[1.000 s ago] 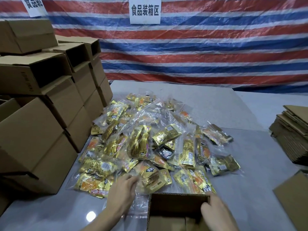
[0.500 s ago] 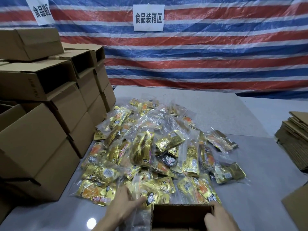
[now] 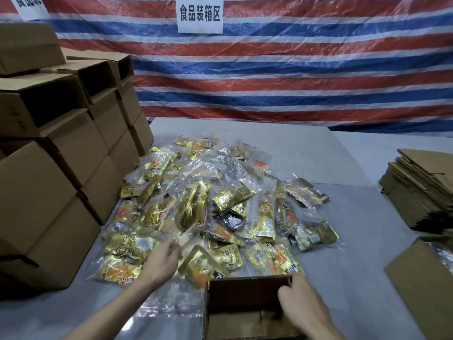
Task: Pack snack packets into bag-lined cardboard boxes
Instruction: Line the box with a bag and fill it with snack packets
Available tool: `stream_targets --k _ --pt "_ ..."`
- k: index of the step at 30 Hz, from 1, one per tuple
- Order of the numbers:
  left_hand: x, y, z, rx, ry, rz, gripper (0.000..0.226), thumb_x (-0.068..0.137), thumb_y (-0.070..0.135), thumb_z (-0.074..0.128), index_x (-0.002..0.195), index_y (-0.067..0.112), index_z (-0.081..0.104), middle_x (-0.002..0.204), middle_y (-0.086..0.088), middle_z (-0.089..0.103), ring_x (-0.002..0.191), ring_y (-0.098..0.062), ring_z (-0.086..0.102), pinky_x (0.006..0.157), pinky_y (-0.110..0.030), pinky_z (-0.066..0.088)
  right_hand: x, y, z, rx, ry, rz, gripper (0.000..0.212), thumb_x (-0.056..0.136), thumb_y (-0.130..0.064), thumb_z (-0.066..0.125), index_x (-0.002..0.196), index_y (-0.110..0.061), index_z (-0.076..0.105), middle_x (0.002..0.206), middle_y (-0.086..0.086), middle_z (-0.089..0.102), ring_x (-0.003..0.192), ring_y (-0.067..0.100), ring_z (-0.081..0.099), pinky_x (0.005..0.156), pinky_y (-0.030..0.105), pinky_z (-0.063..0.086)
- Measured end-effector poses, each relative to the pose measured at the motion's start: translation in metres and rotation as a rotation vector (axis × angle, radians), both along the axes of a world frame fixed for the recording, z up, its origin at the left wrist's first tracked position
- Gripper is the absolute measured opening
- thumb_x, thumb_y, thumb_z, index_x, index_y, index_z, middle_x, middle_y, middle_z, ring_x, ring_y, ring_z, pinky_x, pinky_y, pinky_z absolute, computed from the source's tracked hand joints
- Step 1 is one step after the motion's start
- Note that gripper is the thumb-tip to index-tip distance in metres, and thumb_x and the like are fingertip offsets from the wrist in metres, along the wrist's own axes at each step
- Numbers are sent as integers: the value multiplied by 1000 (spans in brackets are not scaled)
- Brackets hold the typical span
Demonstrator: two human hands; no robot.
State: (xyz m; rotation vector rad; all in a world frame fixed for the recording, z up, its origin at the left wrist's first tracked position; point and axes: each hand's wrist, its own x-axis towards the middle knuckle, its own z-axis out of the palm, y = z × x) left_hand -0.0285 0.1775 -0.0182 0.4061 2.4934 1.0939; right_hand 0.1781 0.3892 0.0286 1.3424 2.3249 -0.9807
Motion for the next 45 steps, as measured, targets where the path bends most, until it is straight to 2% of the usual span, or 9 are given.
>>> stream_targets --k 11,15,21,23,28,34,37,41,45 --pt "35 27 121 308 368 -304 23 106 29 41 84 26 46 76 10 62 63 -1 52 58 -25 42 5 -1 -10 21 62 -9 54 87 -20 44 141 -25 43 117 0 52 104 24 49 86 35 42" --pt "48 30 173 527 307 -383 23 106 35 40 89 23 49 98 -3 73 89 -11 70 73 -39 57 4 0 -9 15 86 6 43 85 -21 45 127 -24 50 114 -2 58 102 21 53 88 36 45" --pt "73 34 207 626 271 -488 21 106 25 38 89 18 47 96 -6 76 82 -28 68 73 -58 54 5 5 -12 18 105 10 22 89 -26 43 108 -26 54 98 -4 58 93 20 57 81 34 47" --pt "80 37 204 579 275 -550 20 107 21 38 90 21 49 97 -3 75 83 -34 67 74 -59 54 5 5 -14 13 111 -7 18 93 -32 44 105 -26 55 100 -3 59 93 20 56 80 33 46" --pt "85 47 183 399 376 -683 14 105 23 42 95 22 51 96 15 73 82 -9 63 73 -25 48 4 9 -21 -91 207 55 11 88 -25 52 86 -23 62 92 -1 69 91 19 64 85 36 54" --pt "90 59 145 214 249 -811 20 107 23 42 100 11 56 91 14 68 74 7 53 71 -21 40 6 3 -20 -138 369 114 29 94 -28 60 66 -34 64 65 -15 66 68 0 60 61 20 46" --pt "87 59 129 113 226 -879 23 108 22 42 102 5 57 88 11 62 77 4 53 74 -17 40 6 4 -18 -195 377 99 16 93 -23 60 84 -29 72 88 -12 74 87 6 67 77 25 54" --pt "81 56 111 -50 280 -925 25 107 22 43 104 5 61 92 3 55 91 -12 53 85 -27 44 10 5 -13 -231 408 138 38 96 -10 52 121 -31 70 120 -8 70 111 14 63 97 31 52" --pt "75 52 94 -234 401 -938 20 106 28 44 107 15 59 107 -3 48 102 -18 47 93 -36 41 11 8 -16 -243 443 113 31 87 -7 67 105 -32 72 96 -7 71 77 7 65 62 15 46"
